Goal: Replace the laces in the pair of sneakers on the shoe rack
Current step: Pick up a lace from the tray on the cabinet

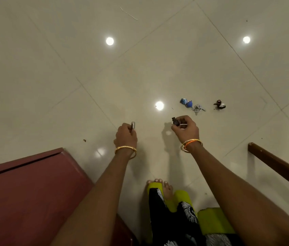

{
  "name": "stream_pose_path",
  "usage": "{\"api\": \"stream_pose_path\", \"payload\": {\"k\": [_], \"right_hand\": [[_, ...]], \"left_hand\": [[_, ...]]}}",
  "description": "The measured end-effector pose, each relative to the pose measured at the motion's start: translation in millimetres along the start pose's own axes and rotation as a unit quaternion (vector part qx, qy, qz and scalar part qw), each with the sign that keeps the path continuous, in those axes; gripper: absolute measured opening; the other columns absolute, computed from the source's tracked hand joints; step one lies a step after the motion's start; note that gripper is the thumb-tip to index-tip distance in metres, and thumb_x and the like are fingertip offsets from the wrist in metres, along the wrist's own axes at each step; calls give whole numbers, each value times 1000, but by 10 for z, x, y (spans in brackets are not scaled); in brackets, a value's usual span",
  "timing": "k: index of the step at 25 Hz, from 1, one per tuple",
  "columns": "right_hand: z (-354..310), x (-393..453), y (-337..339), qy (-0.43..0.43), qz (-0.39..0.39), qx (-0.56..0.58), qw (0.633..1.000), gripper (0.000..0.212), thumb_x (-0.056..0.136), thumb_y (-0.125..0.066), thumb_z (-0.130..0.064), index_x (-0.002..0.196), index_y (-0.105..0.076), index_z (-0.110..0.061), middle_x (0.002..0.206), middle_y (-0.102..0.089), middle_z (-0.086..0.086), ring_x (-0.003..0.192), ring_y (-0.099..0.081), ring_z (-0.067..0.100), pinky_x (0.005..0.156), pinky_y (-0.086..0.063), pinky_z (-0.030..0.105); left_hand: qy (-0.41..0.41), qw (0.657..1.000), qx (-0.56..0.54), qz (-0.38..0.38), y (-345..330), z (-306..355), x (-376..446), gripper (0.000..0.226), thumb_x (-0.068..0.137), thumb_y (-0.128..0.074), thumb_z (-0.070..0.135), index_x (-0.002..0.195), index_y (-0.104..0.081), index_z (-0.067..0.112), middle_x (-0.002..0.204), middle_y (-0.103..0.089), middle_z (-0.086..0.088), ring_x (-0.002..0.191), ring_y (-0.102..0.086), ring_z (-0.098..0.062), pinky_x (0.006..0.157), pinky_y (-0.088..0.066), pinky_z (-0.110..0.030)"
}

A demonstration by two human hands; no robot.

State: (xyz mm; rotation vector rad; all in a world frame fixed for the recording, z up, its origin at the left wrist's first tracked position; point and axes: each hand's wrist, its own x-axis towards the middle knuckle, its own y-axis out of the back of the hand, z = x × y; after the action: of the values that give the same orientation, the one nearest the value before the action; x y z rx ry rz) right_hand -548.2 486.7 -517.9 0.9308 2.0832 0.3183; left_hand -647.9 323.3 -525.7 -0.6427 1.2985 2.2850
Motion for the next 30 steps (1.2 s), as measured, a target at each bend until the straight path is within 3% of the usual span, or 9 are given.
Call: {"api": "stream_pose_path", "payload": {"k": [3,6,8,10,15,18,24,27,30], "right_hand": [[-511,-535,147,20,-44,43,998,27,76,-71,-5,99,-63,-16,94,-63,0,80,-59,14,67,-47,16],[-1225,-1173,330,43,-114,92,988,27,75,-74,-2,91,-61,-19,95,-66,3,89,-63,22,76,-55,31],[-1737,-1653,442,47,-188,145,970,21,81,-67,2,91,-62,-16,91,-66,6,87,-65,24,73,-57,33],[-2149,-2075,505,40,-273,170,946,17,89,-54,3,99,-62,-9,92,-67,12,85,-67,25,68,-58,30],[-2704,-3050,301,25,-445,132,885,26,93,-41,5,104,-63,-6,101,-68,19,86,-67,29,67,-56,30],[-2745,-3665,-14,31,-497,91,863,26,91,-43,8,99,-64,-5,95,-69,12,82,-68,27,66,-57,29],[-2179,-4972,-833,134,-592,-89,790,24,88,-54,9,97,-66,-10,77,-69,2,69,-67,21,64,-57,25],[-1720,-5601,-1181,155,-613,-157,759,19,85,-58,9,91,-62,-9,78,-61,10,62,-67,14,58,-56,24],[-1339,-5963,-1416,217,-593,-219,744,19,84,-63,5,81,-58,-14,76,-65,5,66,-69,17,64,-58,31]], "left_hand": [[21,987,-158,11,541,222,-602,13,91,-57,12,99,-58,2,91,-61,-10,78,-55,-18,60,-37,-13],[46,964,-257,45,1157,440,-1219,1,91,-57,11,92,-57,11,87,-64,-10,69,-57,-12,54,-39,-4],[55,944,-314,86,1594,523,-1613,9,91,-57,11,87,-55,19,85,-64,-7,73,-60,-15,59,-43,-8],[70,918,-370,127,1984,499,-1976,16,89,-60,12,84,-55,27,85,-64,-2,78,-60,-17,66,-48,-23],[142,830,-484,237,2741,57,-2924,10,82,-69,19,83,-61,25,81,-66,0,74,-60,-16,66,-49,-33],[195,761,-531,317,3002,-410,-3451,13,83,-68,6,82,-62,18,73,-64,2,66,-60,-9,63,-49,-23],[399,654,-494,411,3011,-1640,-4435,10,79,-72,18,73,-64,20,75,-67,2,74,-64,-18,69,-50,-28],[487,595,-484,418,2961,-2207,-4763,12,78,-73,22,79,-70,11,75,-66,1,74,-61,-17,71,-46,-30],[526,548,-508,406,3025,-2544,-4836,13,81,-71,18,84,-68,6,81,-62,-4,78,-57,-18,72,-39,-25]]}}
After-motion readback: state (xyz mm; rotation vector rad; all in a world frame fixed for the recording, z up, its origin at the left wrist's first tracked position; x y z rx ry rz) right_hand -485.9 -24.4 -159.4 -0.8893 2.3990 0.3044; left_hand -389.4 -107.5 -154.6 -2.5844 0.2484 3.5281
